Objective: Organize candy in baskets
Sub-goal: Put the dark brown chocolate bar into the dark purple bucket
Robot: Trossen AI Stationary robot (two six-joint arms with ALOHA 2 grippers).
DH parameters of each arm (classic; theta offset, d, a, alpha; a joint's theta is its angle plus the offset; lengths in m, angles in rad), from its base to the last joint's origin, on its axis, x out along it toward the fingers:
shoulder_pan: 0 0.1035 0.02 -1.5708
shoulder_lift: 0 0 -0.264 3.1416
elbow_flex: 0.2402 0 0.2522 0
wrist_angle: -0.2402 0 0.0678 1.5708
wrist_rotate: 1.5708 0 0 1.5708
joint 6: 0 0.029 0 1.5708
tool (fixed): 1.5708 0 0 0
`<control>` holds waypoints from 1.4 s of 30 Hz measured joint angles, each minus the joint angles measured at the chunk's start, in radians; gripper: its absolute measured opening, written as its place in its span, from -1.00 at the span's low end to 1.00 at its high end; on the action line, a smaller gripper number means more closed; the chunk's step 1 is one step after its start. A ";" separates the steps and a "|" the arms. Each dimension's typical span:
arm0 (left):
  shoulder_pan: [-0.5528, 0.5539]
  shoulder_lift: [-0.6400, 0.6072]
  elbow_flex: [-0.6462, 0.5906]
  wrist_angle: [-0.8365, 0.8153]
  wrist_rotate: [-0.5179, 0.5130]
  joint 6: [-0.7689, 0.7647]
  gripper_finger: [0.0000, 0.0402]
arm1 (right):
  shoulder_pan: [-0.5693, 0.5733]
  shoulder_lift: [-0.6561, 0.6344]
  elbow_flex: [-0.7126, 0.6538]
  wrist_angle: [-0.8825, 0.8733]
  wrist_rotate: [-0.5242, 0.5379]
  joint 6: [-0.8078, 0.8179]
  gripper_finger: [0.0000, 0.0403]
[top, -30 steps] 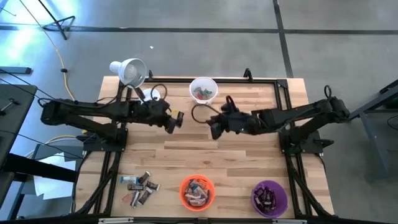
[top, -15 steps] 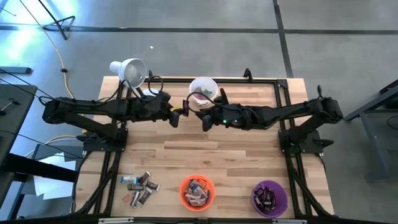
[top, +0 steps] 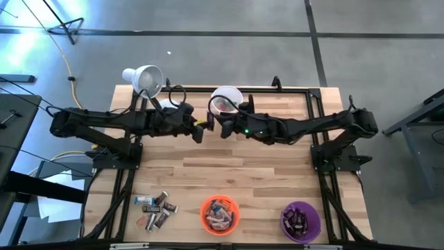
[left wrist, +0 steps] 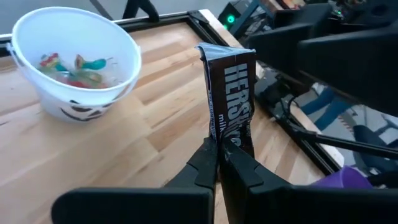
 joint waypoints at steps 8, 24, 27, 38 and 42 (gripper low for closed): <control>-0.006 0.079 0.092 -0.015 -0.002 0.062 -1.00 | -0.005 0.004 0.000 0.031 -0.013 0.003 -0.22; -0.007 0.162 0.195 -0.068 -0.005 0.124 -1.00 | 0.002 0.004 0.000 0.039 -0.016 0.003 -0.68; -0.007 0.162 0.195 -0.068 -0.006 0.124 -1.00 | 0.002 0.004 0.000 0.038 -0.013 -0.006 -0.93; -0.009 0.162 0.195 -0.067 -0.008 0.159 -1.00 | 0.002 0.004 0.000 0.036 -0.016 0.003 -0.97; -0.009 0.162 0.195 -0.068 -0.007 0.219 -1.00 | 0.002 0.004 0.000 0.035 -0.016 0.003 -0.98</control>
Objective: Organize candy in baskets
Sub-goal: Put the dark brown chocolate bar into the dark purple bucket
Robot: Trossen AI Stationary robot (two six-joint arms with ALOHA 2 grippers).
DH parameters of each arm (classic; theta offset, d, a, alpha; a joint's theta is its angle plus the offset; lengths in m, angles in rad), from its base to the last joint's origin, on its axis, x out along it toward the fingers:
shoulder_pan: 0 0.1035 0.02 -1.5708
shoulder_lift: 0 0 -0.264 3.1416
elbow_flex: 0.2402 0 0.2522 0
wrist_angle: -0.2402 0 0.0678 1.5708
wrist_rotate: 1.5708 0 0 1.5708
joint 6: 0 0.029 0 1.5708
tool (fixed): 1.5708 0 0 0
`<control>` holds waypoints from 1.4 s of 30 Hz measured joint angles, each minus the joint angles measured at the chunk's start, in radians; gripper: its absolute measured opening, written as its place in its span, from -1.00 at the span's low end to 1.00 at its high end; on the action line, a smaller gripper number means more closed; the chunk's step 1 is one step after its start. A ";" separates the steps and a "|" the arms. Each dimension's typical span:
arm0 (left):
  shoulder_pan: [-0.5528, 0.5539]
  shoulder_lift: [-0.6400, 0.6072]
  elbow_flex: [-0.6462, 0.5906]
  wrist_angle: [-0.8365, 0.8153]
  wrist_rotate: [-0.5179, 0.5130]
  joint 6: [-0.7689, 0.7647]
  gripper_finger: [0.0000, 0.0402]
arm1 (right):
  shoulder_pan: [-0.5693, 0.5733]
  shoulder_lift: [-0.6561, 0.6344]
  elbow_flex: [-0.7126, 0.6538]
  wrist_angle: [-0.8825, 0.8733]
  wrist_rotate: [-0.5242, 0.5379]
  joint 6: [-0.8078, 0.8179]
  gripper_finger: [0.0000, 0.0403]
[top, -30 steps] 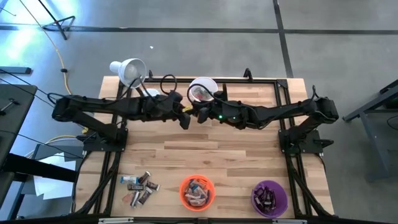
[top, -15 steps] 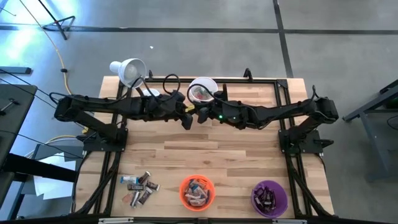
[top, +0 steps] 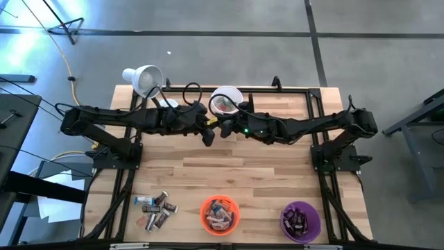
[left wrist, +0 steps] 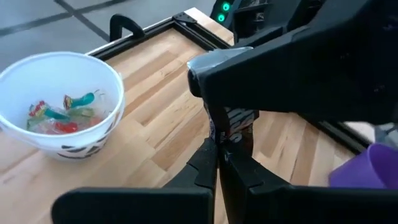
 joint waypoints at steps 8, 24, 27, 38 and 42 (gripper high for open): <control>0.000 -0.008 0.002 -0.111 0.055 0.173 -0.91 | 0.000 0.000 0.000 -0.002 -0.002 0.000 -0.99; 0.010 -0.028 0.000 -0.502 0.214 0.164 -0.69 | 0.021 -0.037 0.000 -0.127 -0.298 0.167 -0.99; 0.006 -0.038 0.000 -0.569 0.288 0.163 -0.69 | 0.053 -0.078 0.000 -0.339 -0.318 0.245 -0.99; -0.023 -0.082 0.000 -0.706 0.308 0.117 -0.69 | 0.320 -0.220 0.000 -0.958 -0.403 0.734 -1.00; -0.023 -0.092 0.000 -0.732 0.316 0.085 -0.69 | 0.464 -0.220 0.000 -1.051 -0.511 0.948 -0.95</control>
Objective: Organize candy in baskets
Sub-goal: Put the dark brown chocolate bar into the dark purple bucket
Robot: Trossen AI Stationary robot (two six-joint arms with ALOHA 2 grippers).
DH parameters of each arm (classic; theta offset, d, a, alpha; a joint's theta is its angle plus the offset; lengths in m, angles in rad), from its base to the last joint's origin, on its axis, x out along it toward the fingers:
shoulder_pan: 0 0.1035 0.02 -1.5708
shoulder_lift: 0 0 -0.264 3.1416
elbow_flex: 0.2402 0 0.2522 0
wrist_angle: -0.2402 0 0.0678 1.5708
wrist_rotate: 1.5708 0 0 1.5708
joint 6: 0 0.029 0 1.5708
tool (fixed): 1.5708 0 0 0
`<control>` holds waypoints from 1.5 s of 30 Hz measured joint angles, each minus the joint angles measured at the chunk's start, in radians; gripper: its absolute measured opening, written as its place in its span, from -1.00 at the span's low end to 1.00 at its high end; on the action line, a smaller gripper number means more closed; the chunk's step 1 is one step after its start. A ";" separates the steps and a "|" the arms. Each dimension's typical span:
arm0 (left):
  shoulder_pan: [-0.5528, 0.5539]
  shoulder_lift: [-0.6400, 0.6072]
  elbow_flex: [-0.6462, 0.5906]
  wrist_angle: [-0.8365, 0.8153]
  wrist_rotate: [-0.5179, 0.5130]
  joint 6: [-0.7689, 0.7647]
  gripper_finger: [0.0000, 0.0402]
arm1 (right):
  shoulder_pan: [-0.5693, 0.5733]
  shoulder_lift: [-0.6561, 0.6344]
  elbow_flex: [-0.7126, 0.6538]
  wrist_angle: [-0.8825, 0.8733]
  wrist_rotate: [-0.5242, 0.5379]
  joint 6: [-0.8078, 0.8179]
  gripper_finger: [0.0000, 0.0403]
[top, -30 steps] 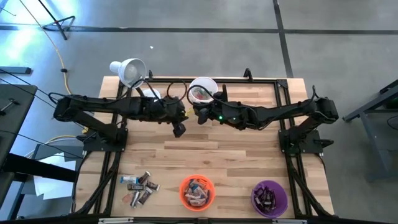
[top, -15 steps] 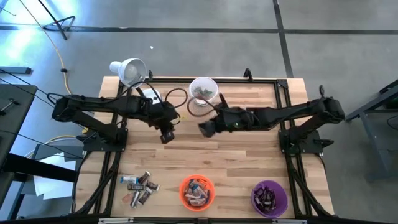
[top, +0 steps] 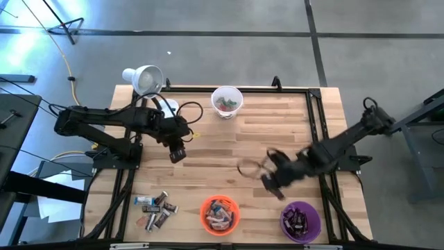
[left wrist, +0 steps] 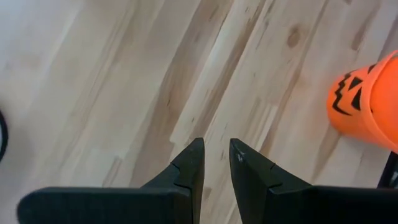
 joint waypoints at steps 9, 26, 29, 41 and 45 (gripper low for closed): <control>0.000 -0.008 0.000 -0.023 0.006 -0.039 -0.69 | 0.313 0.049 0.000 -0.019 -0.055 0.475 -0.96; 0.000 -0.007 0.000 -0.023 -0.052 0.024 -0.69 | 0.418 0.113 0.000 -0.008 -0.161 0.542 -0.22; 0.000 -0.007 0.000 -0.023 -0.018 0.044 -0.69 | 0.402 0.113 0.000 -0.008 -0.153 0.574 -0.20; -0.091 -0.125 0.000 -0.085 0.092 0.063 -0.69 | 0.337 0.113 0.000 -0.085 0.148 0.516 -0.20; -0.176 -0.192 -0.002 -0.156 0.083 -0.102 -0.69 | 0.278 0.113 -0.002 -0.149 0.152 0.508 -0.20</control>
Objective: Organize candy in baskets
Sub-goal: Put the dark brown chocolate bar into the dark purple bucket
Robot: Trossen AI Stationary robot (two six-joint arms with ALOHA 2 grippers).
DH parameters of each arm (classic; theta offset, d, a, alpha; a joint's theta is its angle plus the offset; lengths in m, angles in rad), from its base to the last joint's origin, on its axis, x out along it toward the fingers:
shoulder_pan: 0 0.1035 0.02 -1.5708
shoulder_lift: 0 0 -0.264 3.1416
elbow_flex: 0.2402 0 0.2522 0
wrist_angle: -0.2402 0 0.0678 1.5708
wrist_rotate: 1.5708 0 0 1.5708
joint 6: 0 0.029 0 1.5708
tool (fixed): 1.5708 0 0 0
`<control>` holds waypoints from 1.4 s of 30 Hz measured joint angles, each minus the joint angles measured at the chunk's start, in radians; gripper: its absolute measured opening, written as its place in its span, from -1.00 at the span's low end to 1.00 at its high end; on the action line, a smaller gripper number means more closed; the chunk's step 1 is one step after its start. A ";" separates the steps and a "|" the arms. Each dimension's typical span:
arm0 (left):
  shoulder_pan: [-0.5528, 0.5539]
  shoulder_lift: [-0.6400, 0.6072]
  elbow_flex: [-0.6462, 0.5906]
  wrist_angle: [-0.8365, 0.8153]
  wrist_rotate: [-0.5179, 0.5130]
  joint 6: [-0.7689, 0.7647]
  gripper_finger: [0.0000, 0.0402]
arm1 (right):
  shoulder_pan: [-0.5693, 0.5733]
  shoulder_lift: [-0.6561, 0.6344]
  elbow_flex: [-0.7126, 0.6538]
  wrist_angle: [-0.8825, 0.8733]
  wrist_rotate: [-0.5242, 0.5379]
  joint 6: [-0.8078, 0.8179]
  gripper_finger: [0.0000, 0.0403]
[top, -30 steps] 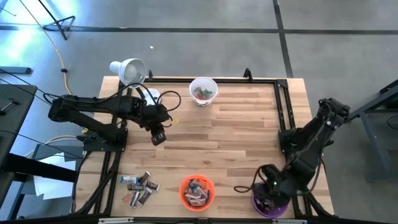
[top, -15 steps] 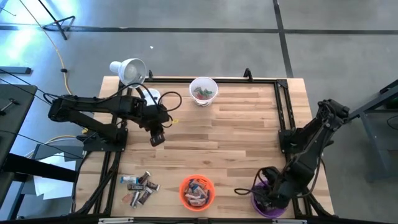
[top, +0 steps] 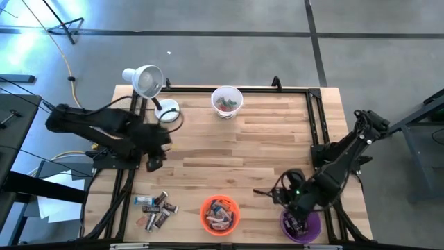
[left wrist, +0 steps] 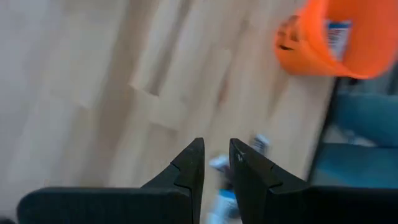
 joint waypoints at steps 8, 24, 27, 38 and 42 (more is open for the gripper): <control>-0.348 -0.091 -0.039 0.005 -0.151 -0.509 -0.69 | -0.152 0.001 -0.001 -0.037 0.028 -0.234 -0.20; -0.682 0.071 -0.039 0.077 -0.458 -0.994 -0.69 | -0.379 0.001 -0.001 -0.021 -0.064 -0.735 -0.20; -0.682 0.115 -0.039 0.165 -0.478 -1.024 -0.69 | -0.390 0.001 -0.002 -0.021 -0.091 -0.821 -0.20; -0.682 0.271 -0.039 0.211 -0.271 -1.094 -0.69 | -0.373 0.001 -0.002 -0.021 -0.138 -1.007 -0.20; -0.681 0.356 -0.039 0.215 -0.189 -1.056 -0.69 | -0.355 0.002 -0.002 -0.021 -0.133 -1.037 -0.20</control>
